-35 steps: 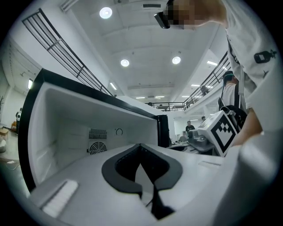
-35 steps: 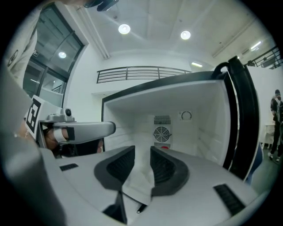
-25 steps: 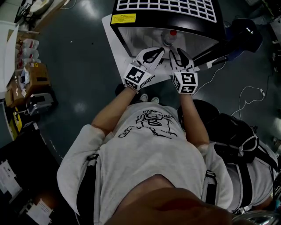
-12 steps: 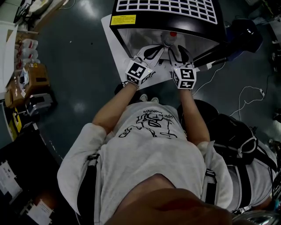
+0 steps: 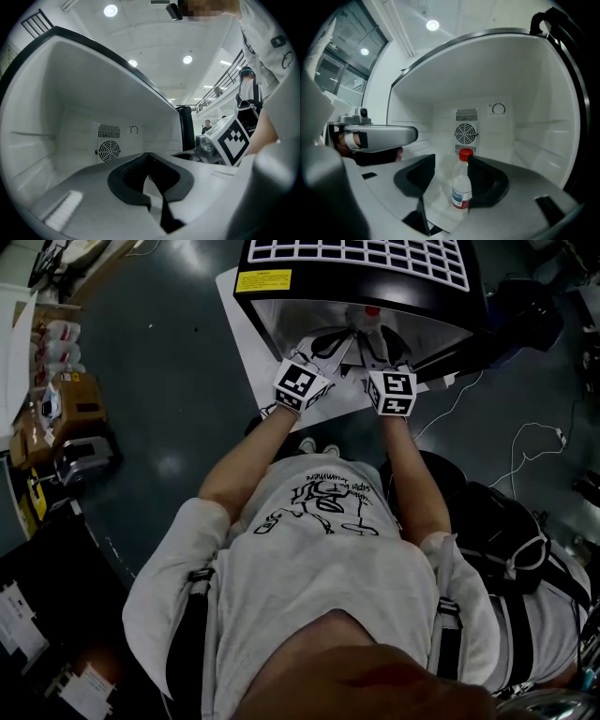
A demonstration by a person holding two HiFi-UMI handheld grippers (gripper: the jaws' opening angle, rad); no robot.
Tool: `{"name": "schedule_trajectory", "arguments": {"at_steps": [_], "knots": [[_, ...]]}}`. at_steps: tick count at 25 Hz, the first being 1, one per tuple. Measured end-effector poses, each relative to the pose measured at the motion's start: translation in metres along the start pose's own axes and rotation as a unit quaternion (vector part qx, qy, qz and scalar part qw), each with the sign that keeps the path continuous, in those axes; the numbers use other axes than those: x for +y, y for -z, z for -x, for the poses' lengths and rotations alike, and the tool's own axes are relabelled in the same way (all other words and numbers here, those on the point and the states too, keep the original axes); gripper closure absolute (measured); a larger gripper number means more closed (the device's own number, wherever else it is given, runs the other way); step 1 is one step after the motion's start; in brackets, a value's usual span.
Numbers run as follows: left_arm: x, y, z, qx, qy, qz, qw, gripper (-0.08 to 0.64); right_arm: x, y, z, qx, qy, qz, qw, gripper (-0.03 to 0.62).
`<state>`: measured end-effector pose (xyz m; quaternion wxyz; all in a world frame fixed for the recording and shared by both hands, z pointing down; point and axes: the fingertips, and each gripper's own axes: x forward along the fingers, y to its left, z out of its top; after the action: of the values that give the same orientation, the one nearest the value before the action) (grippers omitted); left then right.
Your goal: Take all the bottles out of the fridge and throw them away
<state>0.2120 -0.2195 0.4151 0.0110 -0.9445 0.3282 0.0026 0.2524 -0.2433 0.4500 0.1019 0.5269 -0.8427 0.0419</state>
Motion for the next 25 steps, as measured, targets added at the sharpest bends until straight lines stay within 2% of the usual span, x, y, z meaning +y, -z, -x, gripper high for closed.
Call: {"name": "schedule_trajectory", "arguments": {"at_steps": [14,25], "knots": [[0.025,0.028,-0.024,0.022,-0.007,0.017,0.9996,0.551,-0.029,0.015,-0.039,0.016,0.020,-0.026,0.999,0.368],[0.040,0.042,-0.042,0.038,-0.006,0.025,0.9990,0.551,-0.036,0.021,-0.066,0.019,0.013,-0.046,0.999,0.359]]}}
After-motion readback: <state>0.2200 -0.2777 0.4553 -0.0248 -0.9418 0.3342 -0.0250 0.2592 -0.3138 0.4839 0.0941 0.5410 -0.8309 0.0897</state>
